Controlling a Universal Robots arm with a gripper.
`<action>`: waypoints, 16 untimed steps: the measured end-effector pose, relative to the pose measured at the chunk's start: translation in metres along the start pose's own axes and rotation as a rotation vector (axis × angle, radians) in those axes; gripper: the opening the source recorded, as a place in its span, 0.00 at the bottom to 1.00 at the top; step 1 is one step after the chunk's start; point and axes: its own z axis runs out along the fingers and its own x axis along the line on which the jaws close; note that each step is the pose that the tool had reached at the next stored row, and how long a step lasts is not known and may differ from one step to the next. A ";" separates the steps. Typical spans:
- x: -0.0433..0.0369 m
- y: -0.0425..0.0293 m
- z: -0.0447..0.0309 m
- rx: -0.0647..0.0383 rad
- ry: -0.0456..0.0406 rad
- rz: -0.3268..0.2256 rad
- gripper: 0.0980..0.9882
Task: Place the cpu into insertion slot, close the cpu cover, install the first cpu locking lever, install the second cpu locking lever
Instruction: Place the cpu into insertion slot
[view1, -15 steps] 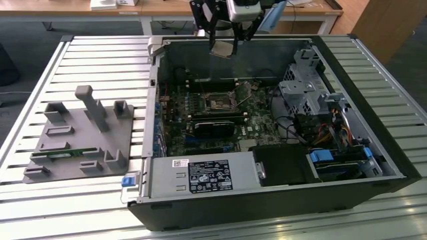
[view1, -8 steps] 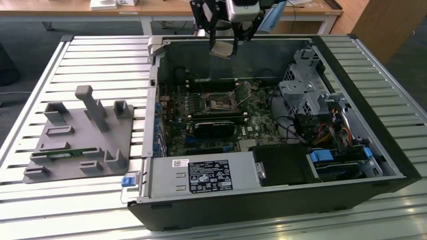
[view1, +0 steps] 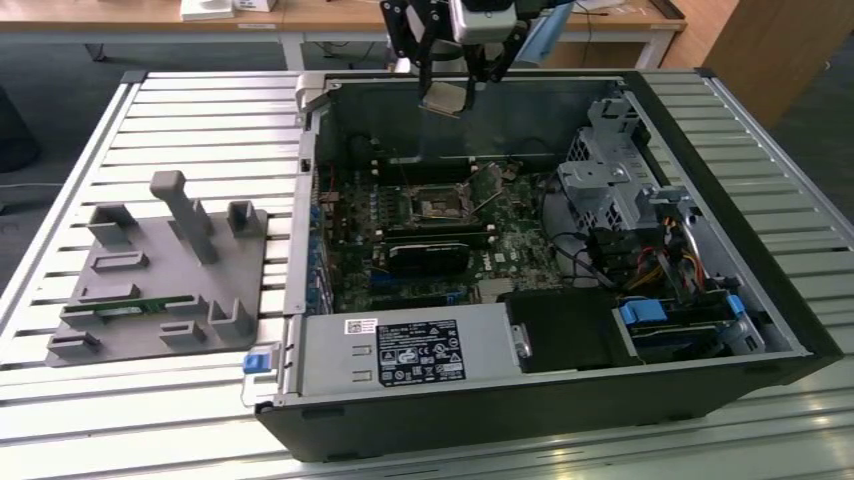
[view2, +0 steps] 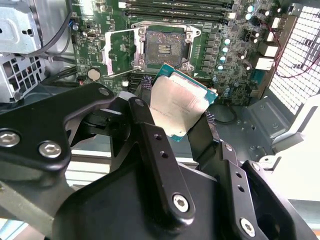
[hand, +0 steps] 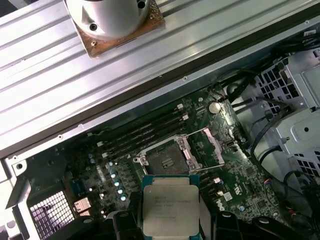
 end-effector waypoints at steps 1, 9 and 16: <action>0.0000 0.0000 0.0000 0.000 -0.0004 0.004 0.50; 0.0002 -0.0001 0.0000 -0.001 -0.0051 0.057 0.50; 0.0002 -0.0001 -0.0001 -0.002 -0.0108 0.120 0.50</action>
